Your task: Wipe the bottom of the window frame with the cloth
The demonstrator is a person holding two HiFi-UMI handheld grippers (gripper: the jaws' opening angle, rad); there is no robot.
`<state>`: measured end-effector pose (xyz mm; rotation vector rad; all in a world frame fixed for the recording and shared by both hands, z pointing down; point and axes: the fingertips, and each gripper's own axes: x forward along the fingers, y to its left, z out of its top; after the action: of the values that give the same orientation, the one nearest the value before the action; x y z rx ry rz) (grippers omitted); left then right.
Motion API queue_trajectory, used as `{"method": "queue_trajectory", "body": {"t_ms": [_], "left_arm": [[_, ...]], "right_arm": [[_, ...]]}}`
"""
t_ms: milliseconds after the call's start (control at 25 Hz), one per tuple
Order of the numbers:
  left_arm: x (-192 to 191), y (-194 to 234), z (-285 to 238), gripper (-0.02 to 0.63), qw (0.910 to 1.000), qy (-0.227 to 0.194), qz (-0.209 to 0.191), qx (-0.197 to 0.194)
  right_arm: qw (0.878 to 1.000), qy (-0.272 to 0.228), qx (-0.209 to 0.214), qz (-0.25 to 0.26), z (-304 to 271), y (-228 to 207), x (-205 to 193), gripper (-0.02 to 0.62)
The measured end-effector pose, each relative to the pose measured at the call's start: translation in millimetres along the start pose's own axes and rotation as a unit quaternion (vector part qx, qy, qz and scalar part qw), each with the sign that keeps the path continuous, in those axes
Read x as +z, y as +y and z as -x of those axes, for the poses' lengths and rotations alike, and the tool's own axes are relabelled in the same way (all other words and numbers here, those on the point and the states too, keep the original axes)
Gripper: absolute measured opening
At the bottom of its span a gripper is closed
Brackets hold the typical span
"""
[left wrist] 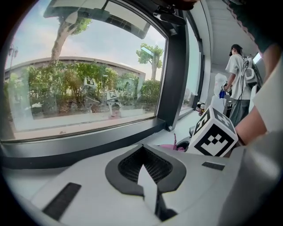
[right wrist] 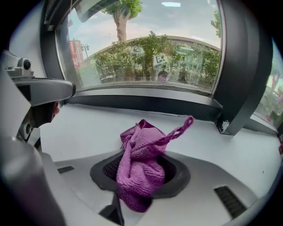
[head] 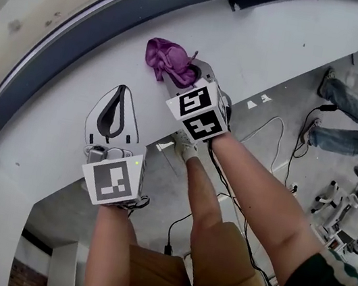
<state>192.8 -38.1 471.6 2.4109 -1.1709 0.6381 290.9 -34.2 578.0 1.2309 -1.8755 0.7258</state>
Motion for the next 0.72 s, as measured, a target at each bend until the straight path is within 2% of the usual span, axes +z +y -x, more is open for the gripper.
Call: {"method": "queue_trajectory", "body": {"t_ms": [200,720], "left_arm": [[2,-14,-18,0.003,0.9999,0.014,0.001,0.005],[15,-89,-55,0.003,0.9991,0.009,-0.017,-0.037]], "right_arm": [[1.000,-0.002,-0.012,-0.016,8,-34,-11,0.152],[0.998,-0.002,-0.047,-0.051,30,-117,-40,0.152]]}}
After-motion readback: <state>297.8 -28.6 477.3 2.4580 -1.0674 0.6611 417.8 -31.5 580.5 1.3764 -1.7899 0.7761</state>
